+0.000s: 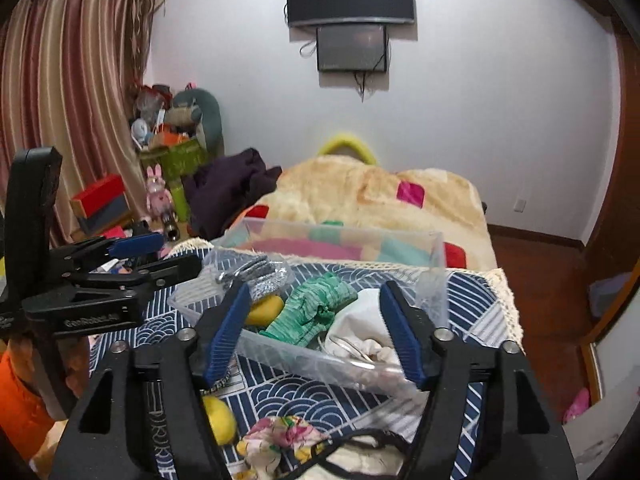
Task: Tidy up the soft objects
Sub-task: 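Carry the silver item into the box with the left tool while the right tool drops the green cloth in, then grasp the beaded bracelet with the left tool while the right tool grasps the black-strapped white bag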
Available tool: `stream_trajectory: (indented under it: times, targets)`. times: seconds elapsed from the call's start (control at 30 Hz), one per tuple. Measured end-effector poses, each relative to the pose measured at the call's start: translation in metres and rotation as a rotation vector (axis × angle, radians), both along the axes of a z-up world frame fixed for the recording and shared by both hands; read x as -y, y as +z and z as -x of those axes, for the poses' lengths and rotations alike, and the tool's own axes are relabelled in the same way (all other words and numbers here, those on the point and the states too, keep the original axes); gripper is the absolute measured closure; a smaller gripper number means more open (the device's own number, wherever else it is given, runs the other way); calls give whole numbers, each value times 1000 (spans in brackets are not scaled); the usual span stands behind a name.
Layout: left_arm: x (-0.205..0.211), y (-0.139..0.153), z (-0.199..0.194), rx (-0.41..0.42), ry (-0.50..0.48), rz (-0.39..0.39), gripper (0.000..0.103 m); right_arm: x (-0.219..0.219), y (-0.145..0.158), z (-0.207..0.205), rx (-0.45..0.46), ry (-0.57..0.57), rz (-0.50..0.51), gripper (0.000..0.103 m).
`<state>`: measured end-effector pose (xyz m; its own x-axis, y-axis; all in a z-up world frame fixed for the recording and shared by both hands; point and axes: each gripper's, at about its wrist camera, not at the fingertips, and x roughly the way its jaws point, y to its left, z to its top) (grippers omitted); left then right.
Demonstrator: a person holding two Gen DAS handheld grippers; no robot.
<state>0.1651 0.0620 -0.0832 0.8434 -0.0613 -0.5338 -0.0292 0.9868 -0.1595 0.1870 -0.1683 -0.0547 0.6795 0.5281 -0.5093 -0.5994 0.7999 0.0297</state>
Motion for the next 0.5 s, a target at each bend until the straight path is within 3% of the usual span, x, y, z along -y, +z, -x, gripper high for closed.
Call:
stream_trajectory:
  times: [0.13, 0.3, 0.5]
  targets:
    - [1, -4, 10, -13, 8, -18, 2, 10, -2, 9, 10, -20, -6, 26]
    - [4, -24, 17, -74, 0, -70, 2, 21, -19, 16, -20, -44, 16, 25]
    - [3, -55, 24, -158, -13, -47, 2, 39, -49, 17, -106, -99, 42, 25]
